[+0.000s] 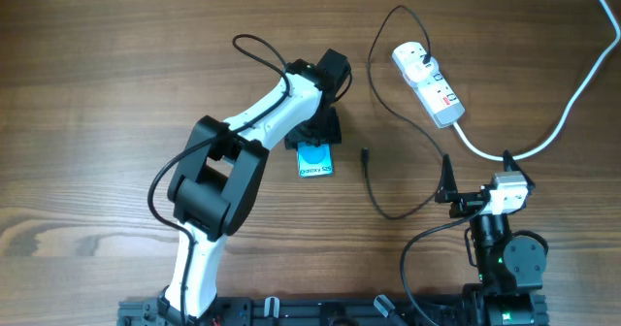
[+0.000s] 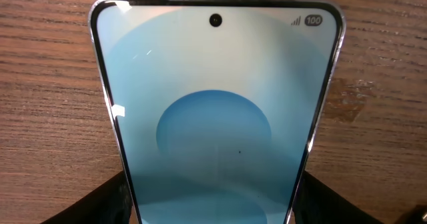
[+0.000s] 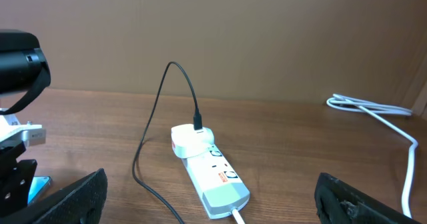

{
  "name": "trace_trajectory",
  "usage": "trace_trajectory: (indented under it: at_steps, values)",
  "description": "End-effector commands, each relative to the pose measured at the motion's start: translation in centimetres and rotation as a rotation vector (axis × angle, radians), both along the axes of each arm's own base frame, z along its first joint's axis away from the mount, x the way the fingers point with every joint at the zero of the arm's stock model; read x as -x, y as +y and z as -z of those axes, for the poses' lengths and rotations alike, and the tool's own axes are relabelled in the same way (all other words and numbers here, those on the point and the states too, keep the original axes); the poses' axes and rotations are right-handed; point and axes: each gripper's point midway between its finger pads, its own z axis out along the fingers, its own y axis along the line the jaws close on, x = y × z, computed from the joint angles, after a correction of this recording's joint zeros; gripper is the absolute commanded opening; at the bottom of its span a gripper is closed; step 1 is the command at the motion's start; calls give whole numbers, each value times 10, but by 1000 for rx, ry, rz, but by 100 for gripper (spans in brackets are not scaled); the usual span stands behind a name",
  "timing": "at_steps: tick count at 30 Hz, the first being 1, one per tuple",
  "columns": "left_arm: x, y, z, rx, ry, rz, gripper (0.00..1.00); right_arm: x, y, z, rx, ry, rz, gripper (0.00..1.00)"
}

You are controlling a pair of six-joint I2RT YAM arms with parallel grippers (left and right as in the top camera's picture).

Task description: Plug charger to phone and switch on socket

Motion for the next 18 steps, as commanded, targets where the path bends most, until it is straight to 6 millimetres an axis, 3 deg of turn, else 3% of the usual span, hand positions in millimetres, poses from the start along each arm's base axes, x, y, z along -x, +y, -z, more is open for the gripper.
trace_trajectory:
  at_steps: [1, 7, 18]
  values:
    - [6, 8, -4, 10, 15, -4, 68, 0, 1, -1, 5, -6, -8, 100]
    - [3, 7, -18, 27, -13, -6, 69, 0, 1, -1, 5, -6, -8, 100]
    - [2, 21, -20, 71, 40, -65, 69, 0, 1, -1, 4, -6, -8, 100]
